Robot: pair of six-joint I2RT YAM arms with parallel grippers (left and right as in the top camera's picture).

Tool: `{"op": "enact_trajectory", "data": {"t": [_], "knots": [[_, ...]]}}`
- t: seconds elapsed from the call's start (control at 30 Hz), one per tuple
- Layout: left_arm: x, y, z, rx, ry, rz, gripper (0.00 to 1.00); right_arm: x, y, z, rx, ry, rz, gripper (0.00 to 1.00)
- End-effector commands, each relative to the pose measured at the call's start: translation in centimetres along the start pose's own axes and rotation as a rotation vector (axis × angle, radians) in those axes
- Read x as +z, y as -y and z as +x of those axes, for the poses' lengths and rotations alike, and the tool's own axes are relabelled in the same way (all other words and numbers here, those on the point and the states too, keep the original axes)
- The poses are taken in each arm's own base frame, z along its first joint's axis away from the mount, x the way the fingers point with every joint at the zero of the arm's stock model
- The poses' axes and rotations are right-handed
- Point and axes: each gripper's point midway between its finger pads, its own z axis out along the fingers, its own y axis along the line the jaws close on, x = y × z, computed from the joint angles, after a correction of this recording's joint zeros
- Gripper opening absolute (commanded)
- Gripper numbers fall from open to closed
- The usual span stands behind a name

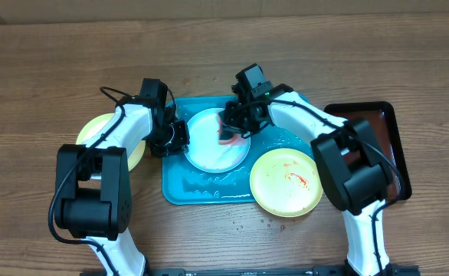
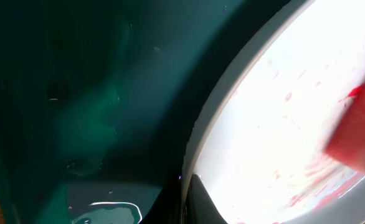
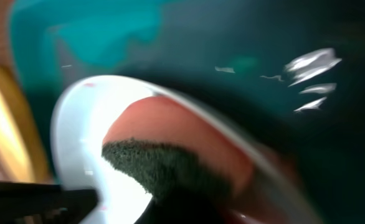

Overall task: Clean dirty plates on tray and stack at the side
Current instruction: 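Scrub the white plate with the sponge while left gripper holds it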

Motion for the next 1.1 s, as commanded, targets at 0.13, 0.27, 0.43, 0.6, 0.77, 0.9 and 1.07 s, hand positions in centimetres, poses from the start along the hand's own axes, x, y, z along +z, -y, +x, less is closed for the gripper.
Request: {"op": "enact_trajectory", "data": {"t": [0.13, 0.27, 0.43, 0.6, 0.77, 0.9, 1.07], "knots": [[2.2, -1.0, 1.8, 0.004, -0.081, -0.02, 0.04, 4.7, -1.6, 6.7, -0.039, -0.217, -0.027, 0.04], [2.2, -1.0, 1.7, 0.004, -0.077, -0.02, 0.04, 3.9, -0.9, 8.2, -0.067, -0.286, 0.036, 0.04], [2.2, -1.1, 1.6, 0.003, -0.074, -0.021, 0.04, -0.1, 3.8, 6.9, -0.064, -0.252, 0.357, 0.04], [2.2, -1.5, 1.5, 0.005, -0.067, -0.048, 0.04, -4.0, 7.7, 3.9, -0.114, -0.116, 0.68, 0.04], [2.2, -1.5, 1.5, 0.004, -0.068, -0.048, 0.04, -3.3, 8.6, 0.9, -0.152, 0.012, 0.739, 0.04], [2.2, -1.5, 1.5, 0.006, -0.067, -0.047, 0.04, -0.5, 7.2, -1.0, -0.165, 0.079, 0.622, 0.04], [2.2, -1.5, 1.5, 0.011, -0.067, -0.047, 0.04, 3.7, 1.4, -1.2, -0.197, 0.049, 0.267, 0.04]]}}
